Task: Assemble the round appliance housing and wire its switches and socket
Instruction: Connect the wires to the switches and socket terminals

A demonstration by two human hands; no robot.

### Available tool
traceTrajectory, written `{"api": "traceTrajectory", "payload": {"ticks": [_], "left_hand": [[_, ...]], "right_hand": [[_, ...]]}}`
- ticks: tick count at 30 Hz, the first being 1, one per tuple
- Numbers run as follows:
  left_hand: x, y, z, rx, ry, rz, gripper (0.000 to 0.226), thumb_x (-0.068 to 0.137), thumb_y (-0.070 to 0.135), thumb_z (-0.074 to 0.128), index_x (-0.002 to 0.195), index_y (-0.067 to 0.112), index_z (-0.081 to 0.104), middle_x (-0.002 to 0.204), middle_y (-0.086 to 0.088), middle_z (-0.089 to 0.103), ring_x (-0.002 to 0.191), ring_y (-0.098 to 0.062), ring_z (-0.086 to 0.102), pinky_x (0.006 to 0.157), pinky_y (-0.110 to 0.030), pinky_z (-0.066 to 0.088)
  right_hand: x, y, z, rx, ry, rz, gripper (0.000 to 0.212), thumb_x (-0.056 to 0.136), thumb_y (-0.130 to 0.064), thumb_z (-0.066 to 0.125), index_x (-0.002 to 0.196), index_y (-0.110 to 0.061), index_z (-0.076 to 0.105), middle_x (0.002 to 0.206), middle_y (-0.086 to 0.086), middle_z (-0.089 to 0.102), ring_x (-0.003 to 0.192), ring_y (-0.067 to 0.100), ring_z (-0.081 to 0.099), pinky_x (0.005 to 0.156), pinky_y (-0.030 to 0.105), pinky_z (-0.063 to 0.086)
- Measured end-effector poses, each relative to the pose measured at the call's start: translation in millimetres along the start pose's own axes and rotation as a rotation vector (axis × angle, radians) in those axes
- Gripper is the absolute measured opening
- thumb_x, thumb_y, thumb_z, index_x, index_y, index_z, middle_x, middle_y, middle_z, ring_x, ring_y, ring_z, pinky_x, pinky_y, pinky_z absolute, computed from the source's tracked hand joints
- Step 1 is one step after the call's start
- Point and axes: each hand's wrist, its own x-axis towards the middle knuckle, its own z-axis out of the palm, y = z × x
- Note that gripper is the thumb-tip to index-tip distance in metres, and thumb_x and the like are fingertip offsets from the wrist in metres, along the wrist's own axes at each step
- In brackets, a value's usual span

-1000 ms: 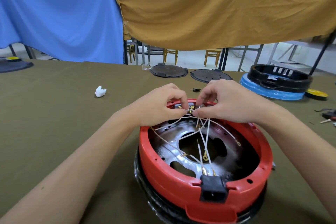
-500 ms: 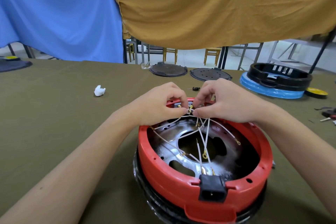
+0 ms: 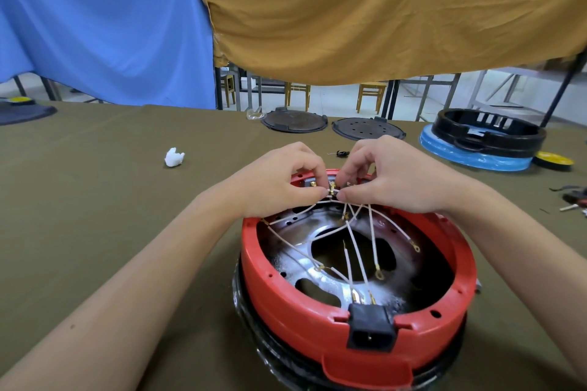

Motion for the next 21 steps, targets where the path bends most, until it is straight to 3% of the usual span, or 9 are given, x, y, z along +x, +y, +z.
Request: {"api": "traceTrajectory", "payload": {"ticks": [6, 21], "left_hand": [[0.2, -0.3, 0.4, -0.008, 0.003, 0.004, 0.004, 0.088, 0.033, 0.067, 0.085, 0.034, 0.067, 0.117, 0.009, 0.054, 0.105, -0.009, 0.056, 0.099, -0.035, 0.043], [0.8, -0.7, 0.3, 0.001, 0.006, 0.009, 0.002, 0.088, 0.032, 0.067, 0.086, 0.032, 0.068, 0.117, 0.007, 0.054, 0.106, -0.010, 0.056, 0.099, -0.036, 0.042]], "right_hand": [[0.6, -0.1, 2.7, -0.034, -0.006, 0.000, 0.005, 0.078, -0.027, 0.081, 0.081, -0.024, 0.078, 0.088, -0.009, 0.060, 0.073, 0.000, 0.057, 0.065, 0.012, 0.042], [-0.2, -1.8, 3.7, -0.056, 0.010, 0.000, 0.003, 0.078, -0.026, 0.080, 0.079, -0.024, 0.079, 0.084, -0.009, 0.062, 0.072, 0.002, 0.059, 0.067, 0.017, 0.044]]}}
